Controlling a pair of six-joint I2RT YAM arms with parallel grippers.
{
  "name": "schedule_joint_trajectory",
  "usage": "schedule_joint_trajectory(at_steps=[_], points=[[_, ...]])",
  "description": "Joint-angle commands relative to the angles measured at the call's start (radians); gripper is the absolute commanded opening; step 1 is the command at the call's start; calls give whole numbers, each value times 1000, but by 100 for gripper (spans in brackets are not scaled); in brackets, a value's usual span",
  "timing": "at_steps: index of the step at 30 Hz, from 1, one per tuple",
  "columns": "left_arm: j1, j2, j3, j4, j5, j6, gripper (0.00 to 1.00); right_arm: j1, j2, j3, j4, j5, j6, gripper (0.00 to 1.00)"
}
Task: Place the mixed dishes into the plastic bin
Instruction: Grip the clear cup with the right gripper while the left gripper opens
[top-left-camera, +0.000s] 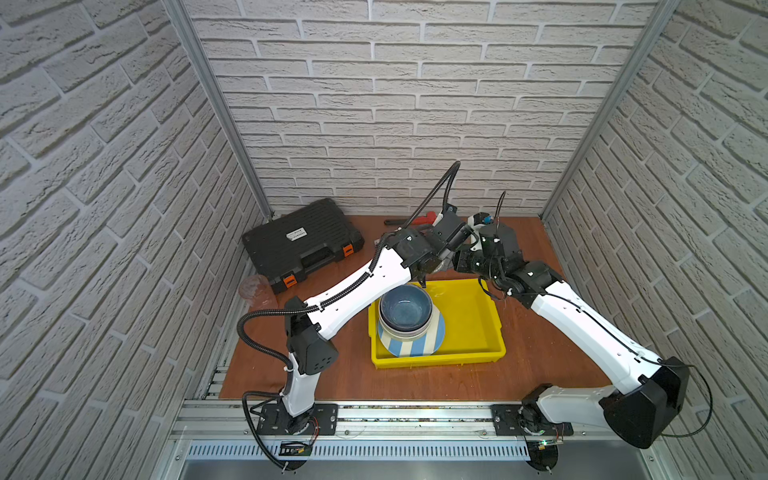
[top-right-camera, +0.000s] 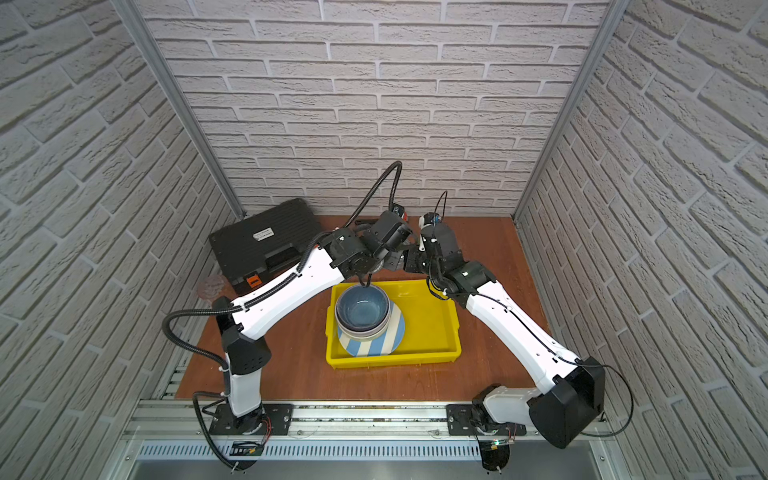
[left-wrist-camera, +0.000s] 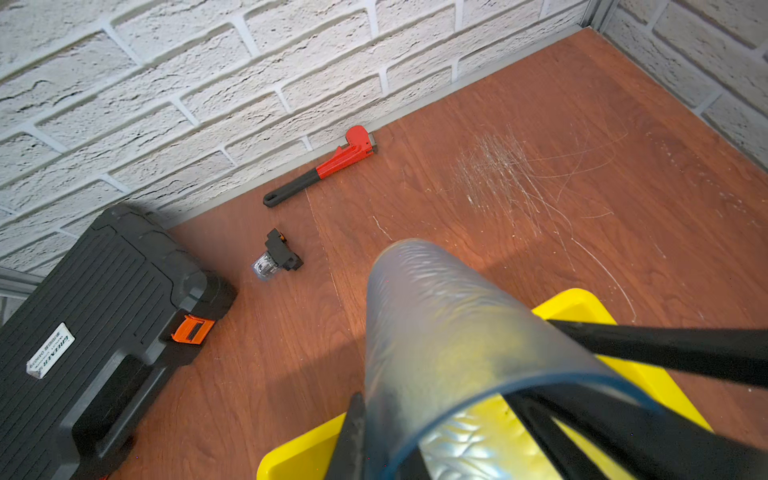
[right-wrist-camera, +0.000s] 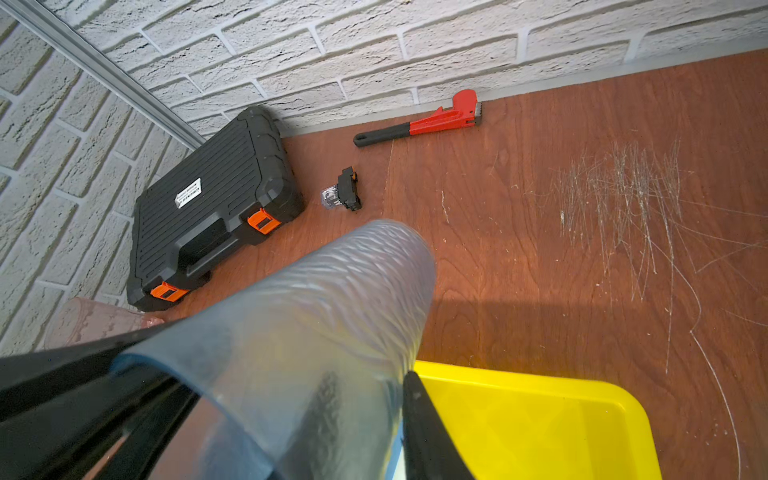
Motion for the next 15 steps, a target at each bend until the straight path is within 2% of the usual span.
schedule_joint_trajectory(at_steps=[1,5,11,15], points=[[-14,-79,-15,77,126,2,11,3,-34,-1,90,-54,26,7],[-11,-102,-36,84,145,-16,17,3,-44,-4,85,-54,30,7],[-7,-138,-89,103,174,-40,18,3,-64,-8,73,-42,26,6],[15,-174,-138,129,257,-84,19,2,-74,-9,61,-34,23,6]])
